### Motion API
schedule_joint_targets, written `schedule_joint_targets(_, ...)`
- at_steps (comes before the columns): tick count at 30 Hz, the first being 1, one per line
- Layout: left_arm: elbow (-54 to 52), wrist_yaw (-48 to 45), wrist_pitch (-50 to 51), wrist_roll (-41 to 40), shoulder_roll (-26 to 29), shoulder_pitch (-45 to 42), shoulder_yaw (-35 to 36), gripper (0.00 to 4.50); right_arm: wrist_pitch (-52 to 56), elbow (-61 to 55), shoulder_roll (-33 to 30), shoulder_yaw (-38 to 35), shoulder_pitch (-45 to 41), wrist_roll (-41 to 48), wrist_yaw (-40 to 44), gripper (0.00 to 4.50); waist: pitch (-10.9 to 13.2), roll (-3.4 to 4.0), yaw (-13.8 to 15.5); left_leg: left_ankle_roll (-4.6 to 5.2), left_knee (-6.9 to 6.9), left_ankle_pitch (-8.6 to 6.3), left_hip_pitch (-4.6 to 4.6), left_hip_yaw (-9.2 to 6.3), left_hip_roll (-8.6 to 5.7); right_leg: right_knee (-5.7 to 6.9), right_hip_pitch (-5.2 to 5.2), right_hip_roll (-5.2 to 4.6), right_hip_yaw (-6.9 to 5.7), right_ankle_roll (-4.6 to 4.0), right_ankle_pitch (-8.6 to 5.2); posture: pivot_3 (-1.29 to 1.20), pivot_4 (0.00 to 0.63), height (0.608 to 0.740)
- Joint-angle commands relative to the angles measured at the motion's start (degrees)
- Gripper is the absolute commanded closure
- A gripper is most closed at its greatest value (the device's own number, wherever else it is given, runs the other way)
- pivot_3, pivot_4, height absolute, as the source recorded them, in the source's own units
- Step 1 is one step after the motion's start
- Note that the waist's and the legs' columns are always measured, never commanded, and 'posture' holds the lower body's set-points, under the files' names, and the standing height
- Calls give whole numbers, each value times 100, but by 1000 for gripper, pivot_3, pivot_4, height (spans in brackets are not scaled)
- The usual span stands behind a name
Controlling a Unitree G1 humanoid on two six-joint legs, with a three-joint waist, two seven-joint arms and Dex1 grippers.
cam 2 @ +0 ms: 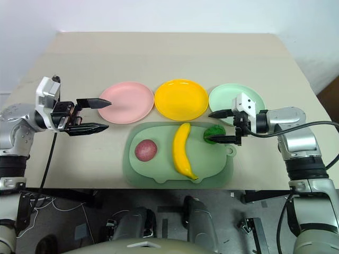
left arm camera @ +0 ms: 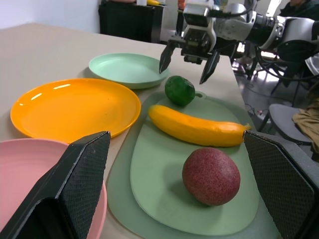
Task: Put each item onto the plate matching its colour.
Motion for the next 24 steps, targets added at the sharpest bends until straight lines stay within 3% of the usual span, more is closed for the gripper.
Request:
schedule_joint_targets(1,-166,-10,-13,-105,94,4,168,38,-217,94,-64,10,-176,-155,2,0,0,0,-4,0,0,0,0,0,0,0,0,0,0,0,0,0,150,704)
schedule_joint_targets(13,-187,-31,13,-106,172,1,178,38,-777,448,-123,424,-143,-833,-7,0,0,0,-3,-1,0,1,0,0,0,0,0,0,0,0,0,0,150,704)
schedule_joint_targets(19,-187,-22,25,-106,181,18,176,0,-766,673,-19,320,-318,-836,-141,1375,0,0,-6,-2,1,1,1,1,0,1,0,1,1,0,0,0,150,704)
schedule_joint_targets(24,-196,-13,48,-110,175,35,173,0,-345,443,22,93,-322,-355,17,1393,0,0,-3,-2,1,1,1,1,0,1,0,0,1,0,0,0,150,704)
